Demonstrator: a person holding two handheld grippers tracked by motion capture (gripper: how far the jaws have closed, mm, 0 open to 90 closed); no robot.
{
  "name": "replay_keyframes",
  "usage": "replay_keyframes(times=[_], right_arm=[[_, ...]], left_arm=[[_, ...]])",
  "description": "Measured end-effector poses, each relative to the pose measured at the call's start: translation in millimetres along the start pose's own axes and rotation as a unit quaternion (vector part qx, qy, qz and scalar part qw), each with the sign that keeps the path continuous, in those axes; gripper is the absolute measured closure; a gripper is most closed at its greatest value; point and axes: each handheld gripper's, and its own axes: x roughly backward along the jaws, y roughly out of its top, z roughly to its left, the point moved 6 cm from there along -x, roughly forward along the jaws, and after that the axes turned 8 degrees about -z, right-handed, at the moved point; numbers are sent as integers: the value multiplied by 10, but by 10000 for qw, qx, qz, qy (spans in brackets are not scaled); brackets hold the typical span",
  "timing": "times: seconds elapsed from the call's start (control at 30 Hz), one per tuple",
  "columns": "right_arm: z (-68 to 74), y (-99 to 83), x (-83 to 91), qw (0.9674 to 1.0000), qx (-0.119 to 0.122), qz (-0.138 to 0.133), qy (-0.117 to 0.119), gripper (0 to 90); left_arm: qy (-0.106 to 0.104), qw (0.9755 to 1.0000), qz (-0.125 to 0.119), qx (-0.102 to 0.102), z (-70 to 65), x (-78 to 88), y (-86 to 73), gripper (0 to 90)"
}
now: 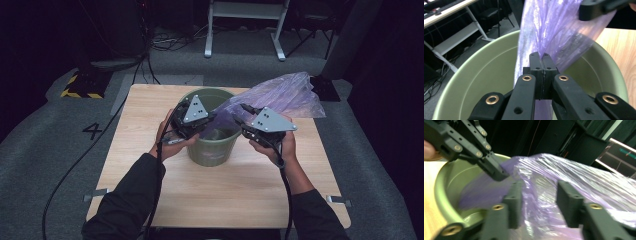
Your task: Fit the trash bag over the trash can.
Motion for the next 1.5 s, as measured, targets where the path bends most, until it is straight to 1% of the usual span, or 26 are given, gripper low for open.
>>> replay_keyframes(times=[0.03,0.07,0.1,0.2,0.33,0.47,0.57,0.63,0.67,0.73,0.83,0.9,0.97,1.0,1.07,1.1,1.13,1.17,1.2,1.23,1.3,1.33,1.37,1.4,1.43,1.5], right_arm=[[-3,-7,12,10000,-20,40,25,482],[-3,-7,12,10000,-20,40,25,482],[-29,-41,61,9999,-42,138,-27,422],[-79,-102,162,9997,-92,204,-97,356],[-162,-251,353,9987,-127,397,-288,288],[-228,-413,495,9966,16,598,-566,263],[-263,-481,532,9965,-82,595,-590,243],[-262,-518,521,9962,8,650,-580,235],[-258,-536,498,9957,87,689,-615,244],[-244,-553,447,9957,142,700,-587,321],[-223,-554,378,9966,184,634,-488,543],[-209,-551,343,9973,162,618,-373,666],[-202,-539,323,9973,222,597,-354,784],[-192,-523,316,9977,225,561,-292,831],[-182,-490,311,9981,238,499,-257,885],[-179,-469,309,9983,264,460,-234,900],[-174,-447,308,9985,256,422,-214,900],[-169,-426,303,9987,262,389,-183,900],[-163,-412,301,9988,266,379,-169,900],[-155,-397,296,9987,293,380,-163,900],[-138,-371,290,9988,307,365,-126,900],[-127,-363,284,9988,306,359,-103,900],[-121,-361,276,9988,312,367,-86,900],[-117,-364,269,9988,309,382,-79,900],[-116,-369,264,9987,311,392,-84,900],[-114,-378,257,9989,255,379,-61,900]], left_arm=[[6,10000,-5,0,17,12,-9,898],[6,10000,-5,0,17,12,-9,897],[28,10000,-2,37,43,36,-28,898],[85,10000,26,39,90,76,-65,898],[122,9999,37,105,142,122,-124,898],[129,9998,83,156,185,131,-178,898],[122,9997,73,193,208,141,-200,898],[129,9997,74,217,226,151,-220,898],[109,9997,64,227,230,155,-226,897],[97,9996,55,246,239,166,-244,897],[107,9995,37,290,248,182,-270,896],[104,9994,0,331,259,202,-284,895],[124,9992,-26,379,272,224,-297,881],[131,9991,-14,392,275,231,-302,846],[92,9992,-54,380,268,253,-310,825],[121,9991,-81,389,271,260,-310,793],[147,9989,-91,428,274,267,-308,732],[109,9989,-120,441,270,276,-304,695],[38,9990,-182,411,257,290,-293,698],[55,9991,-207,374,249,296,-282,686],[71,9991,-226,357,233,294,-252,584],[20,9989,-244,412,224,290,-238,490],[20,9989,-244,412,224,290,-238,449],[17,9981,-322,519,218,284,-203,387],[-12,9978,-349,566,216,276,-189,325],[-90,9975,-300,639,202,235,-160,295]])
